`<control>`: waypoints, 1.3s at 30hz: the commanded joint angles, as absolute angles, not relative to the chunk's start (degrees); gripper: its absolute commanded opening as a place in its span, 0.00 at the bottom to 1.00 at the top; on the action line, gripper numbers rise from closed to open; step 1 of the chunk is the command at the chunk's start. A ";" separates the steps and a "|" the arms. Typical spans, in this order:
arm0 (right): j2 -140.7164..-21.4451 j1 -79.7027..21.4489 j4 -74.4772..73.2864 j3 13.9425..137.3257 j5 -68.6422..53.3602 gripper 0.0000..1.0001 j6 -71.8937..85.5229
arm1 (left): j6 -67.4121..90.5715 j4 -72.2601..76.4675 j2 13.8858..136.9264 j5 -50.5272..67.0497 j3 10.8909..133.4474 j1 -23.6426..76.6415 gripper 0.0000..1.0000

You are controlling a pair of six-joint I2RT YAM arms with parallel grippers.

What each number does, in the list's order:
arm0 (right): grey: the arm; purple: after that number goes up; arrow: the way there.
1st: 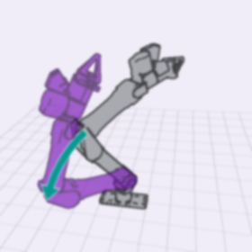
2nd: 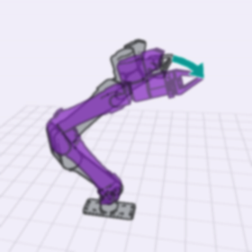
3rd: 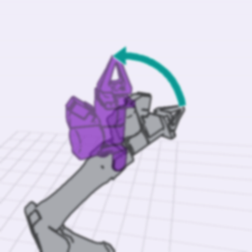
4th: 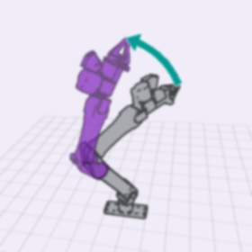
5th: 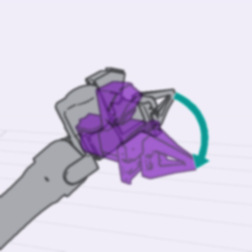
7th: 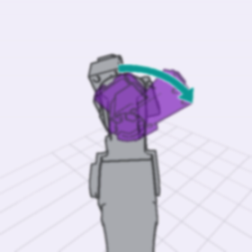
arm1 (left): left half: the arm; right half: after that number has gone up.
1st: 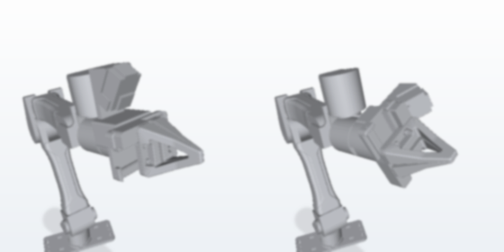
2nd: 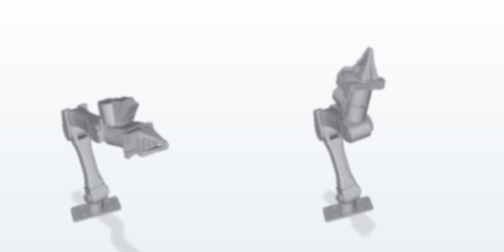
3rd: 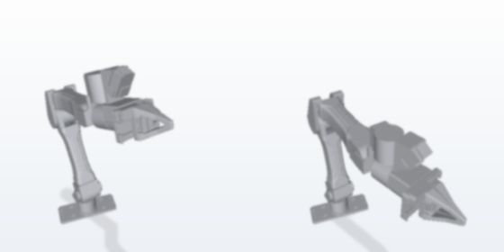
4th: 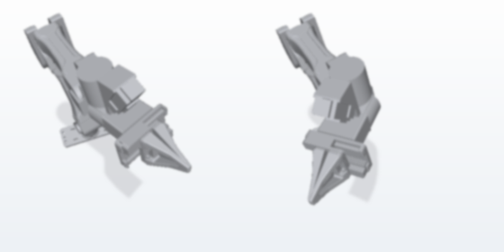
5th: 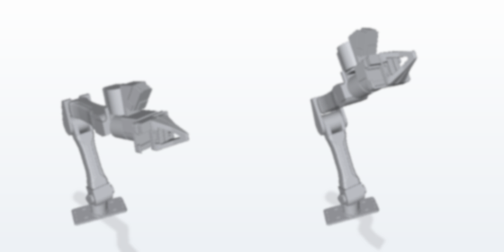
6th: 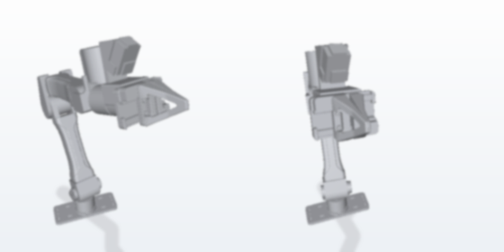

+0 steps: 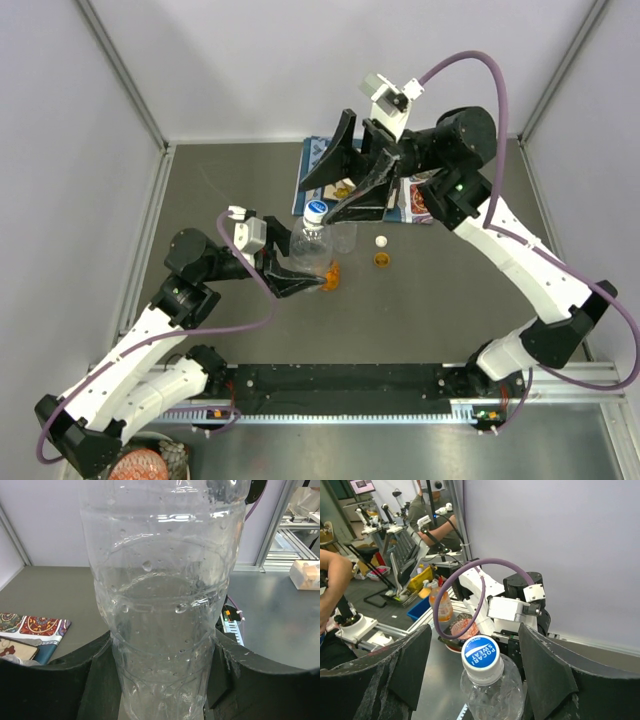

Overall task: Screw on the bottle caps
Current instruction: Screw the bottle cap onto the plastic bottle.

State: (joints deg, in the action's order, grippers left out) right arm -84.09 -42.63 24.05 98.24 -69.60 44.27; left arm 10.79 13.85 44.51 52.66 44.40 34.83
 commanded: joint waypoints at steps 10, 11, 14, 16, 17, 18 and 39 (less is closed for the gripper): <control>-85.61 -43.77 27.95 96.42 -69.61 0.62 45.97 | 12.04 17.84 44.21 52.03 46.23 34.54 0.05; -85.52 -43.77 28.21 96.16 -69.44 0.61 46.14 | 12.13 17.84 44.21 52.03 46.23 34.54 0.05; -85.52 -43.77 29.44 95.45 -69.17 0.58 46.75 | 12.22 17.84 44.12 51.77 46.14 34.54 0.05; -85.61 -43.77 29.71 95.36 -69.08 0.55 46.84 | 12.13 17.84 44.03 51.24 46.14 34.54 0.05; -85.61 -43.77 29.71 95.27 -68.91 0.54 46.85 | 12.13 17.84 44.03 51.24 46.06 34.54 0.05; -85.61 -43.77 29.71 95.19 -68.91 0.52 46.93 | 12.04 17.84 43.95 51.24 46.05 34.54 0.05; -84.64 -43.68 28.30 93.78 -66.89 0.22 46.23 | 10.73 16.61 43.15 43.95 45.44 34.01 0.04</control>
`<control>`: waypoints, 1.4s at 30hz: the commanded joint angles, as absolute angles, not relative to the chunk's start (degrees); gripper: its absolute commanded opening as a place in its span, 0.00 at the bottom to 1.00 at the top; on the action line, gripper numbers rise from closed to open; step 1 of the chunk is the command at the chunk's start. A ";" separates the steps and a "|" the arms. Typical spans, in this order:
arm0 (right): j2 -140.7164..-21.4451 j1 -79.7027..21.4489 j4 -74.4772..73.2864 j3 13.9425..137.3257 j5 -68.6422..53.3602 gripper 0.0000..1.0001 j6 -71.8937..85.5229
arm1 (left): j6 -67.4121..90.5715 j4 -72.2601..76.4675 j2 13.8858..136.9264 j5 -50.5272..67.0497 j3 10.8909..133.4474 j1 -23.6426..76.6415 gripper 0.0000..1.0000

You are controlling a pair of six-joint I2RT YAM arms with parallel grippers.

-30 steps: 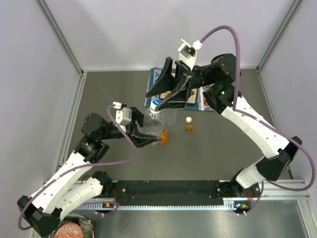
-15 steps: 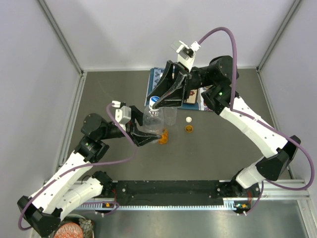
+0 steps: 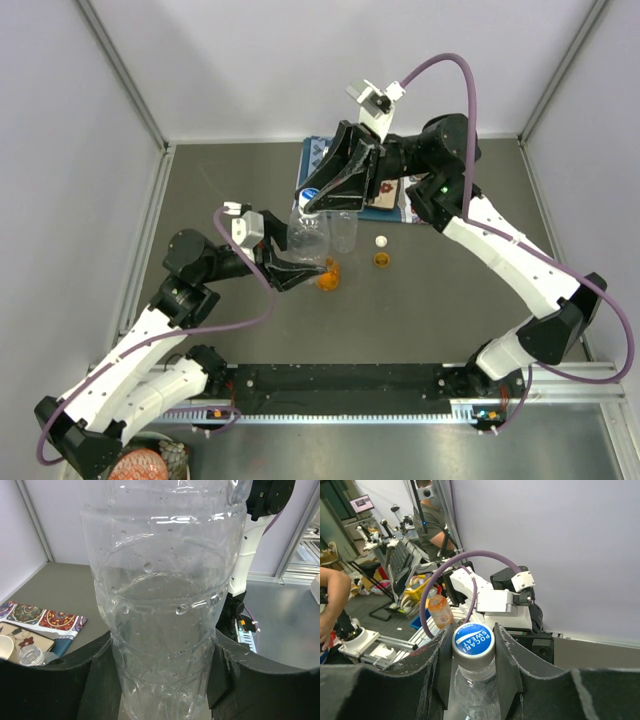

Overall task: Screw on the bottle caps
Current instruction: Screw the bottle cap onto the plastic bottle.

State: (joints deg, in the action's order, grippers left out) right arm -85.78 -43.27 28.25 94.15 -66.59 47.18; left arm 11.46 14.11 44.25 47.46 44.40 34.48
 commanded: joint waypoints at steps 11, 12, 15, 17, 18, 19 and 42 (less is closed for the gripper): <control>-82.00 -43.42 19.09 93.87 -64.69 0.12 38.33 | 9.93 15.56 43.15 37.53 45.18 33.57 0.03; -82.00 -43.42 18.29 94.30 -64.51 0.12 37.89 | 9.41 15.03 43.33 36.14 45.18 33.57 0.02; -81.83 -43.42 15.39 95.09 -63.90 0.10 35.51 | 8.79 14.33 43.33 35.07 45.18 33.49 0.02; -81.74 -43.42 14.77 95.45 -63.72 0.09 34.46 | 8.79 14.06 43.24 35.07 45.09 33.49 0.02; -81.74 -43.42 14.16 95.97 -63.63 0.09 34.37 | 8.79 13.98 43.33 34.89 44.91 33.49 0.02; -81.74 -43.42 13.72 96.24 -63.63 0.09 33.67 | 8.96 13.71 43.33 34.46 44.65 33.49 0.02; -80.24 -44.21 4.75 99.67 -60.64 0.02 24.35 | 8.70 12.30 42.63 29.27 42.89 33.22 0.02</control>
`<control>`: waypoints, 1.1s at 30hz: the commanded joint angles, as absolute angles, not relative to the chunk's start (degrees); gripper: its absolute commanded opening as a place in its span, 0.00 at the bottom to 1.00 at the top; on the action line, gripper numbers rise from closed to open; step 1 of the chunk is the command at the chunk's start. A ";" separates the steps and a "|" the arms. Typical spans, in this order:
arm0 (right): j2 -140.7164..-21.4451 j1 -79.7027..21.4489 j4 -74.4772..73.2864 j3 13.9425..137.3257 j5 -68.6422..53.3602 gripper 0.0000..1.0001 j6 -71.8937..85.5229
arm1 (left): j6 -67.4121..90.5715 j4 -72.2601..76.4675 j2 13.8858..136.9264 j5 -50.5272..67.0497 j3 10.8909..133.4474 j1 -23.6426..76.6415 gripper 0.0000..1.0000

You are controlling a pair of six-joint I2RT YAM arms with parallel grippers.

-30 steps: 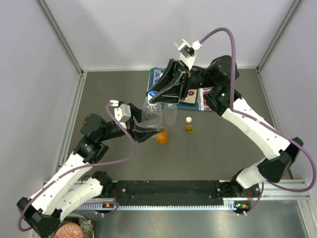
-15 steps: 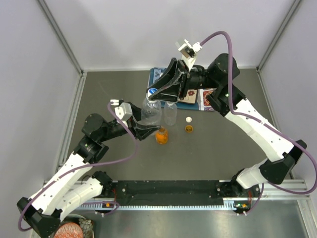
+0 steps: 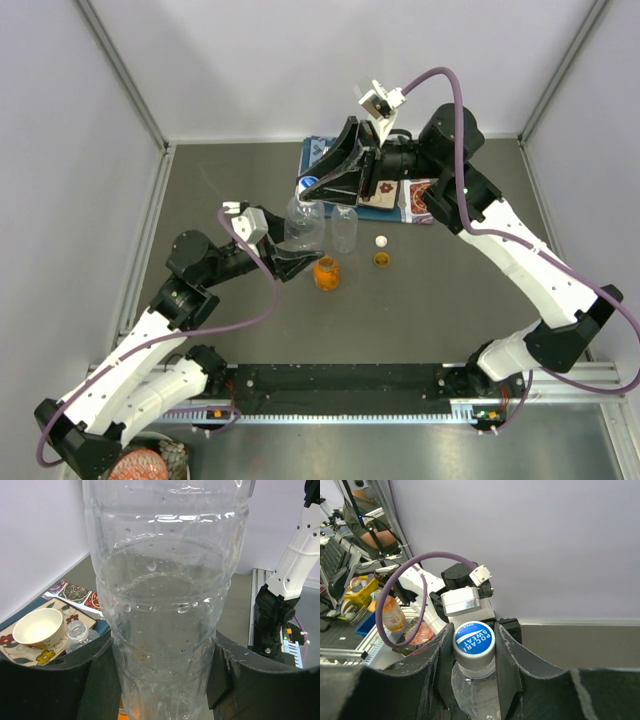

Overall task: Screw on the bottle caps
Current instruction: Screw the bottle cap onto the plastic bottle.

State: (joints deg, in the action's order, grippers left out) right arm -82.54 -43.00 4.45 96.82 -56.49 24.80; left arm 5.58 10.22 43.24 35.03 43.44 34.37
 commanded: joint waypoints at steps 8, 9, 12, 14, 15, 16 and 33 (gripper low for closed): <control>-79.63 -46.84 -2.72 96.16 -55.29 0.00 17.58 | 8.88 12.13 42.54 22.86 44.82 33.22 0.01; -79.28 -47.02 -3.42 95.72 -53.98 0.00 16.27 | 8.88 11.95 42.71 21.89 45.00 33.14 0.01; -78.84 -47.81 -4.83 93.52 -48.79 0.00 15.12 | 8.00 11.60 42.54 19.25 45.44 33.05 0.00; -78.40 -48.34 -5.44 92.29 -45.45 0.00 14.68 | 7.65 11.43 42.80 17.76 45.70 33.05 0.00; -78.31 -48.43 -5.54 91.94 -44.57 0.00 14.59 | 7.65 11.43 42.80 17.23 45.79 32.96 0.00; -78.05 -48.43 -5.36 91.24 -43.17 0.00 14.85 | 7.65 11.51 42.80 17.05 45.79 32.96 0.00; -81.29 -57.12 -11.92 89.81 -11.57 0.00 17.41 | 5.02 10.72 43.33 11.96 47.55 32.87 0.00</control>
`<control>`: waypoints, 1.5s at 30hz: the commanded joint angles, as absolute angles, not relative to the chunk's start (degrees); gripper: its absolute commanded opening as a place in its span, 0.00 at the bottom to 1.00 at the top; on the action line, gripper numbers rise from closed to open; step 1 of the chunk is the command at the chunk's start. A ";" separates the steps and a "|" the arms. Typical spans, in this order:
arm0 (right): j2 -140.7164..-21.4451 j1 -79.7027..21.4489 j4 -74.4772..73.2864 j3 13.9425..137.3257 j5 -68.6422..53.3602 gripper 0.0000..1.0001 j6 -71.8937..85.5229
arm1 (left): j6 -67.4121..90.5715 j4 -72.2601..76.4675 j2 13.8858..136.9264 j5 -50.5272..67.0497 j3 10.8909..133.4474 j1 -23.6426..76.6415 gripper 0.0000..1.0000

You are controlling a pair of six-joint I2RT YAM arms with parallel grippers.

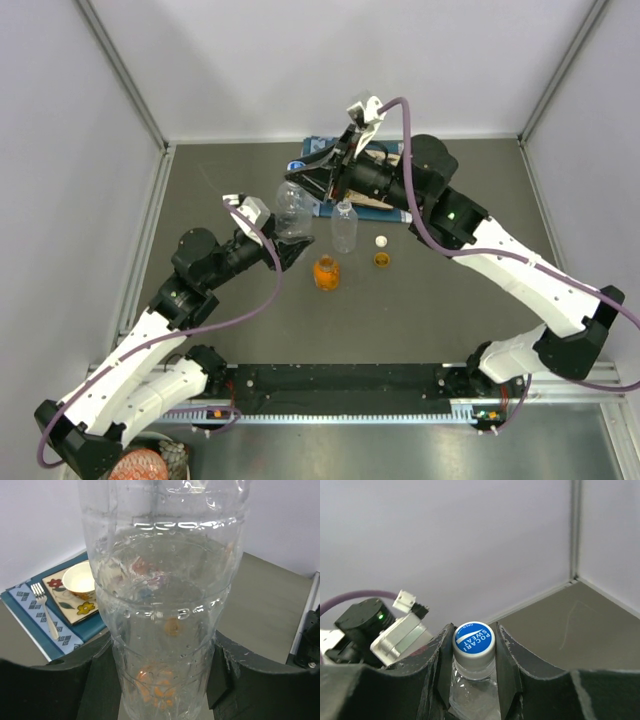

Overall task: Screw on the bottle caps
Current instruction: Screw the bottle cap onto the plastic bottle.

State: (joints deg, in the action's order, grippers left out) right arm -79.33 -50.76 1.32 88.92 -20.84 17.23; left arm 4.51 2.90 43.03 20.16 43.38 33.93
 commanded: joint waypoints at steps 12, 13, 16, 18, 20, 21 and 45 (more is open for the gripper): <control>-88.59 -66.88 -25.13 101.06 20.90 0.00 16.35 | -1.58 6.16 43.42 -1.82 48.16 32.96 0.00; -89.20 -67.15 -25.48 101.68 21.61 0.00 16.35 | -1.67 5.98 43.33 -2.37 48.16 32.96 0.00; -90.79 -68.03 -25.93 103.09 24.16 0.03 16.87 | -1.76 5.80 43.07 -3.43 47.99 32.96 0.00; -91.40 -68.38 -25.93 104.06 25.83 0.07 18.01 | -1.67 5.80 42.98 -3.52 47.90 32.87 0.00; -91.93 -68.55 -25.84 104.85 26.37 0.14 18.72 | -1.50 6.06 42.80 -3.43 47.55 32.96 0.00; -92.02 -68.55 -25.67 105.72 26.45 0.25 18.89 | -1.41 6.33 42.63 -3.17 47.37 32.96 0.00; -67.60 -46.98 -2.52 89.31 -29.39 0.65 21.88 | 6.76 14.32 41.48 41.06 43.77 31.99 0.00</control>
